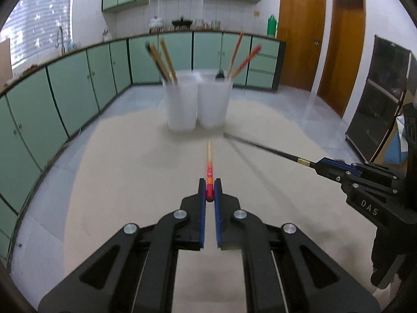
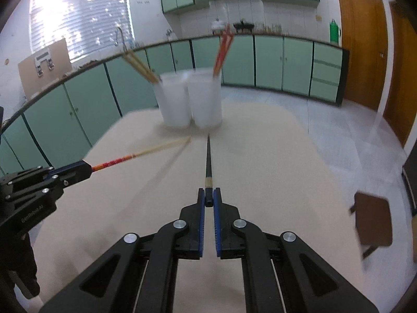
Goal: Organize utensils
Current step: 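Lift both chopsticks and drop them into the white caddy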
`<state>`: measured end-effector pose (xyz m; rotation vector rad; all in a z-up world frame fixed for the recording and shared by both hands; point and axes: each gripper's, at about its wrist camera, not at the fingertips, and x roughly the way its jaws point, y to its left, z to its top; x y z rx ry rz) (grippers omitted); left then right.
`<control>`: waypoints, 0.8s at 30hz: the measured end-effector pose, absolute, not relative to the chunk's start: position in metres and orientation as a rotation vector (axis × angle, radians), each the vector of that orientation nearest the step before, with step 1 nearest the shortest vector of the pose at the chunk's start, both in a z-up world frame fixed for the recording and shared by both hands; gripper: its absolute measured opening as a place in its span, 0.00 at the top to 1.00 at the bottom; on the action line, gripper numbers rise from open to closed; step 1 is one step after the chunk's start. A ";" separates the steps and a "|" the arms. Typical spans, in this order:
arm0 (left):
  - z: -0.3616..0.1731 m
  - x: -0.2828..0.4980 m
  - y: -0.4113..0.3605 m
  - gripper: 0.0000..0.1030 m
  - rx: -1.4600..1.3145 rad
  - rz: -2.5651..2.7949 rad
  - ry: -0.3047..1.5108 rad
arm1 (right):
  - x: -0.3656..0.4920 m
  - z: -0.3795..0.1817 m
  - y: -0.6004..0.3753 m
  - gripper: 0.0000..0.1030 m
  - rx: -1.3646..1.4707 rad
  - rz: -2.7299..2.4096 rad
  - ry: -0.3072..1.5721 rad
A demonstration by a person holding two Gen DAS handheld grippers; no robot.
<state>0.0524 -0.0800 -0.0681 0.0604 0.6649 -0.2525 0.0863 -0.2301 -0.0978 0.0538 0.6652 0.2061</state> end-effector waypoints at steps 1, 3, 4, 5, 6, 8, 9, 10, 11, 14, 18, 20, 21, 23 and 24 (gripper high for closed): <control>-0.061 0.054 -0.080 0.95 0.063 -0.255 0.648 | 0.088 -0.088 -0.231 0.94 0.047 0.212 0.646; -0.044 0.056 -0.081 0.95 0.068 -0.258 0.605 | 0.092 -0.070 -0.233 0.94 0.039 0.225 0.610; -0.038 0.058 -0.081 0.95 0.069 -0.261 0.592 | 0.094 -0.061 -0.233 0.94 0.037 0.235 0.594; -0.030 0.062 -0.081 0.95 0.071 -0.265 0.574 | 0.098 -0.052 -0.234 0.94 0.035 0.244 0.578; -0.024 0.066 -0.082 0.95 0.071 -0.269 0.558 | 0.101 -0.045 -0.235 0.94 0.033 0.252 0.570; -0.013 0.073 -0.082 0.95 0.075 -0.283 0.539 | 0.110 -0.030 -0.236 0.94 0.034 0.271 0.556; -0.007 0.077 -0.084 0.95 0.082 -0.289 0.525 | 0.117 -0.022 -0.237 0.94 0.037 0.285 0.552; -0.002 0.079 -0.085 0.95 0.087 -0.294 0.516 | 0.123 -0.015 -0.237 0.94 0.040 0.298 0.549; 0.005 0.084 -0.087 0.95 0.096 -0.302 0.502 | 0.129 -0.009 -0.238 0.94 0.040 0.308 0.546; 0.017 0.092 -0.092 0.95 0.112 -0.318 0.478 | 0.147 0.006 -0.235 0.94 0.027 0.333 0.541; 0.031 0.103 -0.096 0.95 0.120 -0.333 0.453 | 0.163 0.024 -0.233 0.94 0.001 0.344 0.533; 0.037 0.107 -0.096 0.95 0.116 -0.337 0.444 | 0.171 0.036 -0.233 0.94 0.002 0.357 0.524; 0.041 0.110 -0.095 0.95 0.112 -0.341 0.437 | 0.173 0.041 -0.232 0.94 -0.001 0.361 0.517; 0.051 0.114 -0.092 0.95 0.109 -0.343 0.417 | 0.177 0.052 -0.232 0.94 -0.007 0.365 0.496; 0.057 0.117 -0.092 0.95 0.107 -0.343 0.402 | 0.179 0.059 -0.231 0.94 -0.008 0.368 0.482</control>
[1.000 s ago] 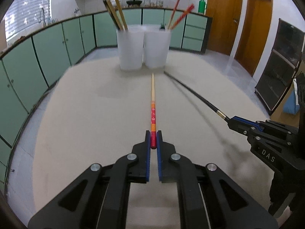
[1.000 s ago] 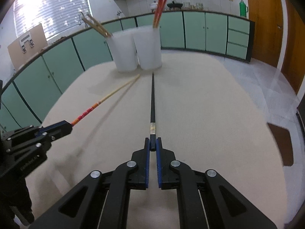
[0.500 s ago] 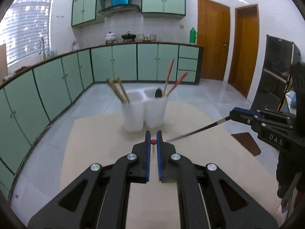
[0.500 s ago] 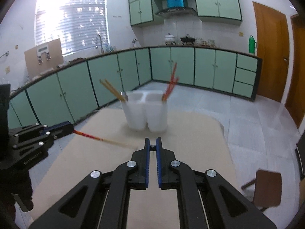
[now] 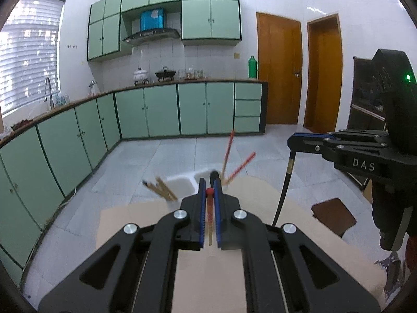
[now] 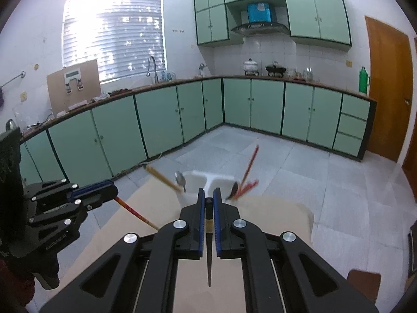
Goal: Organize utensils
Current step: 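Lift both chopsticks and drop them into the white caddy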
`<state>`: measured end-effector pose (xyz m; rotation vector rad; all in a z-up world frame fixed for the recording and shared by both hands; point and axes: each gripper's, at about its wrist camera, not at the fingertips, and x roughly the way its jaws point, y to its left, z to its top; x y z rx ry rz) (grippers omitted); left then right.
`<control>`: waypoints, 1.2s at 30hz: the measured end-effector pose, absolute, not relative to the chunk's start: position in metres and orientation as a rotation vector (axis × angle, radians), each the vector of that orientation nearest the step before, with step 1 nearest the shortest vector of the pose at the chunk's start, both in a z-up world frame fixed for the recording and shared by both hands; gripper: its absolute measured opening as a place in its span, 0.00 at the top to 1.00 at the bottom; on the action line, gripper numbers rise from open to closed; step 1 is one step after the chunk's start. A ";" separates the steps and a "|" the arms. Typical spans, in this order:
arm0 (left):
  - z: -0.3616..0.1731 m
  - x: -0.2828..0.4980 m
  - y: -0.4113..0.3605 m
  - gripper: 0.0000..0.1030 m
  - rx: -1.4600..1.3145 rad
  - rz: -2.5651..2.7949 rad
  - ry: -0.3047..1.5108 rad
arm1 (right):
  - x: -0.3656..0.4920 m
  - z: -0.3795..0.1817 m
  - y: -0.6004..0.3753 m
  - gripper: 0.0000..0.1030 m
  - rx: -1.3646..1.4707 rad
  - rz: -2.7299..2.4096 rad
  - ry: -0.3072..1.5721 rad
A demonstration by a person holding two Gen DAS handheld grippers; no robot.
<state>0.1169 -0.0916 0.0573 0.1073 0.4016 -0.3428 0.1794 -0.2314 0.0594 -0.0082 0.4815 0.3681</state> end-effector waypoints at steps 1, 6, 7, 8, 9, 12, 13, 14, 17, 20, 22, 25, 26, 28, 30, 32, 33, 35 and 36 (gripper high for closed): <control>0.062 0.119 -0.091 0.95 0.105 -0.344 0.391 | 0.183 0.068 -0.231 0.94 -0.008 0.371 0.461; 0.096 0.136 -0.091 0.95 0.095 -0.333 0.311 | 0.205 0.107 -0.231 0.94 0.027 0.369 0.350; 0.101 0.139 -0.092 0.95 0.094 -0.331 0.300 | 0.210 0.113 -0.230 0.94 0.025 0.359 0.325; 0.108 0.145 -0.092 0.95 0.096 -0.322 0.279 | 0.215 0.118 -0.229 0.94 0.022 0.351 0.309; 0.112 0.151 -0.094 0.95 0.098 -0.315 0.269 | 0.223 0.122 -0.227 0.94 0.020 0.338 0.289; 0.118 0.170 -0.097 0.95 0.090 -0.304 0.259 | 0.246 0.125 -0.223 0.94 0.024 0.310 0.262; 0.118 0.177 -0.098 0.95 0.088 -0.298 0.258 | 0.253 0.124 -0.223 0.94 0.029 0.307 0.257; 0.117 0.183 -0.099 0.95 0.089 -0.292 0.258 | 0.262 0.121 -0.222 0.94 0.032 0.299 0.248; 0.109 0.203 -0.105 0.95 0.092 -0.277 0.278 | 0.283 0.110 -0.223 0.94 0.054 0.283 0.249; 0.096 0.217 -0.108 0.95 0.092 -0.270 0.302 | 0.299 0.093 -0.222 0.94 0.079 0.284 0.280; 0.088 0.226 -0.107 0.95 0.087 -0.265 0.322 | 0.305 0.081 -0.222 0.94 0.088 0.286 0.295; 0.078 0.239 -0.105 0.95 0.083 -0.257 0.351 | 0.310 0.062 -0.220 0.94 0.088 0.284 0.326; 0.073 0.243 -0.104 0.95 0.085 -0.256 0.361 | 0.311 0.056 -0.219 0.94 0.087 0.282 0.338; 0.065 0.247 -0.104 0.95 0.091 -0.250 0.376 | 0.312 0.045 -0.218 0.94 0.078 0.283 0.360; 0.055 0.253 -0.104 0.95 0.092 -0.247 0.398 | 0.313 0.034 -0.215 0.94 0.061 0.283 0.389; 0.047 0.257 -0.102 0.95 0.093 -0.243 0.422 | 0.314 0.023 -0.213 0.94 0.045 0.283 0.424; 0.043 0.259 -0.101 0.95 0.095 -0.241 0.435 | 0.313 0.018 -0.212 0.94 0.040 0.282 0.437; 0.037 0.261 -0.100 0.94 0.097 -0.239 0.452 | 0.307 0.013 -0.214 0.93 0.041 0.272 0.436; 0.035 0.260 -0.099 0.93 0.095 -0.238 0.456 | 0.305 0.013 -0.216 0.93 0.044 0.270 0.433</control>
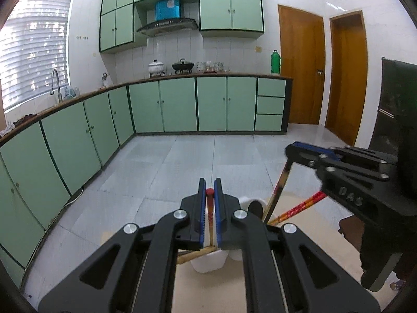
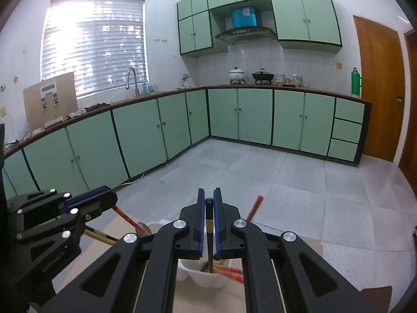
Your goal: Organize utensils
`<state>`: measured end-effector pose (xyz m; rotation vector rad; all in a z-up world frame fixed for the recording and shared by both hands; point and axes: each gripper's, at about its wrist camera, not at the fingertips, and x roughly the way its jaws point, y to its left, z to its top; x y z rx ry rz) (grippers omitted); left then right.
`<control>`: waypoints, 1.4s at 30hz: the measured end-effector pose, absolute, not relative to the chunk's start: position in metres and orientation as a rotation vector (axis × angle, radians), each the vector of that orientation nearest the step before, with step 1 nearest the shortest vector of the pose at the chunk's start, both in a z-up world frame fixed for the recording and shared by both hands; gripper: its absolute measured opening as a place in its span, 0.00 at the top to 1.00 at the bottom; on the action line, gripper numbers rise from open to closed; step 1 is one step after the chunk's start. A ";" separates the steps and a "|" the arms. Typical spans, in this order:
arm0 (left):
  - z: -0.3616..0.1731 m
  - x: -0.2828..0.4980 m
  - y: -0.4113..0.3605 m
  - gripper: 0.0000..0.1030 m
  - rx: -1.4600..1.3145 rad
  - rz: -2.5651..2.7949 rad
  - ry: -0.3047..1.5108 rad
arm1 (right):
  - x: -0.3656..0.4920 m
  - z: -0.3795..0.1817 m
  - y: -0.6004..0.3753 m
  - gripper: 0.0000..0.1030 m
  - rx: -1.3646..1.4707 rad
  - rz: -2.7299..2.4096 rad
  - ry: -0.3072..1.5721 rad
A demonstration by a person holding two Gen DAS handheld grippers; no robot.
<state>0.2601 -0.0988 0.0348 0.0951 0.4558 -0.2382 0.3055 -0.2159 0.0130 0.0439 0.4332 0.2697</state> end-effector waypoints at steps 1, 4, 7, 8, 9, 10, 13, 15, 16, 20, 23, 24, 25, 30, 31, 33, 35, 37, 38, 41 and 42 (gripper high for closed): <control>0.034 0.258 -0.098 0.92 0.094 -0.237 0.456 | 0.302 0.014 -0.218 0.91 0.048 0.268 0.429; 0.037 0.250 -0.092 0.90 0.080 -0.236 0.445 | 0.290 0.020 -0.229 0.82 0.069 0.249 0.409; 0.042 0.240 -0.089 0.71 0.070 -0.228 0.429 | 0.279 0.026 -0.240 0.69 0.081 0.229 0.395; 0.044 0.234 -0.087 0.67 0.064 -0.226 0.421 | 0.271 0.028 -0.244 0.65 0.084 0.219 0.388; 0.045 0.227 -0.085 0.63 0.060 -0.225 0.415 | 0.266 0.029 -0.248 0.61 0.087 0.215 0.381; 0.045 0.224 -0.085 0.60 0.061 -0.223 0.413 | 0.261 0.030 -0.251 0.56 0.090 0.210 0.376; 0.044 0.203 -0.081 0.49 0.055 -0.219 0.407 | 0.243 0.032 -0.262 0.43 0.103 0.194 0.368; 0.043 0.192 -0.080 0.46 0.049 -0.223 0.410 | 0.229 0.031 -0.266 0.38 0.108 0.190 0.366; 0.042 0.188 -0.079 0.42 0.046 -0.221 0.412 | 0.221 0.029 -0.268 0.33 0.106 0.186 0.365; 0.033 0.165 -0.072 0.34 0.016 -0.209 0.427 | 0.191 0.021 -0.273 0.23 0.104 0.173 0.367; 0.025 0.148 -0.068 0.27 0.002 -0.192 0.443 | 0.174 0.013 -0.275 0.16 0.113 0.174 0.379; 0.022 0.141 -0.066 0.25 -0.001 -0.186 0.447 | 0.166 0.008 -0.275 0.15 0.114 0.177 0.387; 0.020 0.136 -0.065 0.22 -0.003 -0.181 0.449 | 0.160 0.004 -0.274 0.13 0.111 0.180 0.395; 0.007 0.108 -0.061 0.14 -0.020 -0.156 0.481 | 0.133 -0.009 -0.268 0.06 0.092 0.182 0.420; 0.005 0.104 -0.060 0.13 -0.025 -0.153 0.485 | 0.128 -0.012 -0.268 0.06 0.090 0.185 0.427; 0.002 0.092 -0.057 0.12 -0.038 -0.144 0.490 | 0.119 -0.017 -0.263 0.06 0.081 0.189 0.444; -0.001 0.082 -0.056 0.11 -0.036 -0.132 0.490 | 0.111 -0.022 -0.260 0.06 0.087 0.199 0.464; -0.003 0.074 -0.056 0.10 -0.031 -0.124 0.490 | 0.105 -0.025 -0.257 0.06 0.092 0.212 0.484; -0.004 0.068 -0.056 0.10 -0.033 -0.123 0.491 | 0.101 -0.027 -0.255 0.06 0.091 0.216 0.491; -0.005 0.059 -0.056 0.10 -0.043 -0.129 0.504 | 0.093 -0.030 -0.250 0.06 0.086 0.227 0.506; -0.005 0.055 -0.056 0.10 -0.042 -0.126 0.505 | 0.089 -0.031 -0.249 0.06 0.083 0.231 0.509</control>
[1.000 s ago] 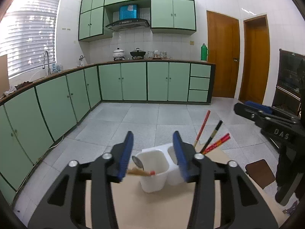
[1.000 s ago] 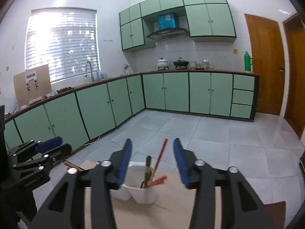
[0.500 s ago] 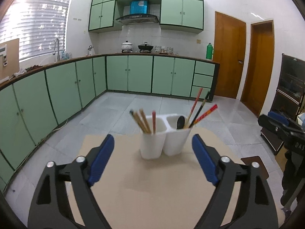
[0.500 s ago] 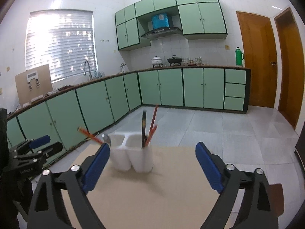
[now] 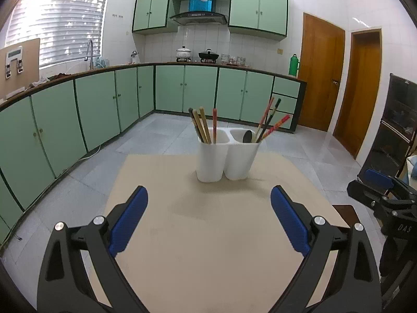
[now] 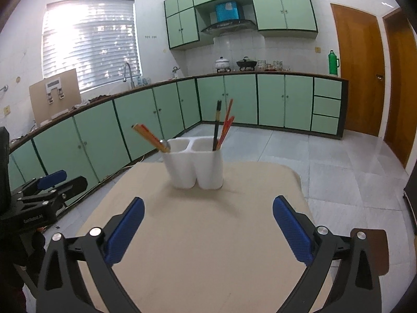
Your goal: Organize utensils
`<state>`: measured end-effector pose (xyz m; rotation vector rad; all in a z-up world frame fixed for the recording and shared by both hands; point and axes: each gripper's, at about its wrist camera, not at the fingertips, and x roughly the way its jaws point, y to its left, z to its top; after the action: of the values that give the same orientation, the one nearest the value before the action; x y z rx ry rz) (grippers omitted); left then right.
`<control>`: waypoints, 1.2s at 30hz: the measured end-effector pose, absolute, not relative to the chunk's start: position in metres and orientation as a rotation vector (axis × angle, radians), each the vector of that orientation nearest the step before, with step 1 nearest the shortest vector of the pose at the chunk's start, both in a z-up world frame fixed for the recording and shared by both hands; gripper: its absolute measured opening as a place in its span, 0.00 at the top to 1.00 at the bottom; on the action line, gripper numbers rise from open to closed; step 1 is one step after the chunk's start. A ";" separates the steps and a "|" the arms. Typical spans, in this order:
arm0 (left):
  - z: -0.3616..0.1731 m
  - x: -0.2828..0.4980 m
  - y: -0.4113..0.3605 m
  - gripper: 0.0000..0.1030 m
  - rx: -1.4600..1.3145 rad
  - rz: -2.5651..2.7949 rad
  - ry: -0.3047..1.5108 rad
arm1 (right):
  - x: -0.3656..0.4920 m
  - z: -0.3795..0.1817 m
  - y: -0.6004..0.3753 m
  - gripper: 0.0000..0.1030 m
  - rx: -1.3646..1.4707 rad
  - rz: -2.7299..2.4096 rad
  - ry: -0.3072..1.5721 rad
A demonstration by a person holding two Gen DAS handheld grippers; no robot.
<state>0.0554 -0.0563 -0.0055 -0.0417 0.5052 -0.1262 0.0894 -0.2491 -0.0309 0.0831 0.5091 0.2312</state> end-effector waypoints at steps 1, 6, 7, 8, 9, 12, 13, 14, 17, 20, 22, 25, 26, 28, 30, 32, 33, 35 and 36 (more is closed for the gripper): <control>-0.005 0.051 -0.057 0.10 -0.037 -0.120 0.502 | 0.087 -0.031 -0.247 0.06 0.080 0.238 0.512; -0.004 0.040 -0.061 0.10 -0.034 -0.124 0.496 | 0.078 -0.027 -0.241 0.06 0.071 0.254 0.510; -0.002 0.039 -0.061 0.10 -0.031 -0.124 0.493 | 0.078 -0.025 -0.241 0.06 0.073 0.258 0.507; -0.001 0.037 -0.062 0.10 -0.026 -0.125 0.486 | 0.077 -0.022 -0.241 0.06 0.074 0.262 0.504; 0.001 0.035 -0.063 0.10 -0.020 -0.124 0.480 | 0.077 -0.020 -0.240 0.06 0.074 0.263 0.501; 0.007 0.032 -0.066 0.10 -0.015 -0.128 0.461 | 0.077 -0.013 -0.238 0.06 0.064 0.263 0.487; 0.008 0.030 -0.066 0.10 -0.014 -0.128 0.455 | 0.077 -0.012 -0.238 0.06 0.062 0.264 0.481; 0.011 0.030 -0.066 0.10 -0.010 -0.127 0.448 | 0.076 -0.010 -0.239 0.06 0.061 0.266 0.477; 0.015 0.030 -0.068 0.10 -0.003 -0.123 0.431 | 0.079 -0.003 -0.238 0.06 0.057 0.268 0.458; 0.019 0.030 -0.068 0.10 -0.002 -0.127 0.418 | 0.082 0.001 -0.238 0.06 0.051 0.268 0.448; 0.021 0.031 -0.068 0.10 -0.004 -0.126 0.410 | 0.083 0.002 -0.236 0.06 0.050 0.270 0.445; 0.023 0.033 -0.068 0.10 -0.003 -0.124 0.399 | 0.086 0.003 -0.235 0.06 0.038 0.270 0.439; 0.023 0.033 -0.069 0.10 -0.004 -0.124 0.397 | 0.086 0.003 -0.235 0.06 0.038 0.271 0.439; 0.022 0.033 -0.069 0.10 -0.006 -0.123 0.393 | 0.088 0.003 -0.234 0.06 0.039 0.273 0.440; 0.021 0.033 -0.068 0.10 -0.008 -0.124 0.390 | 0.089 0.003 -0.234 0.06 0.036 0.273 0.439; 0.021 0.033 -0.068 0.10 -0.005 -0.122 0.392 | 0.092 0.002 -0.233 0.06 0.034 0.273 0.441; 0.021 0.035 -0.067 0.10 -0.005 -0.123 0.392 | 0.092 0.002 -0.232 0.06 0.032 0.274 0.440; 0.022 0.035 -0.067 0.10 -0.005 -0.121 0.391 | 0.093 0.002 -0.231 0.06 0.031 0.275 0.439; 0.022 0.035 -0.067 0.10 -0.006 -0.122 0.391 | 0.094 0.002 -0.231 0.06 0.031 0.275 0.439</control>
<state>0.0347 -0.0671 0.0217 -0.0061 0.3912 -0.1218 0.0936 -0.2305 0.0019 0.0312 0.4386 0.2749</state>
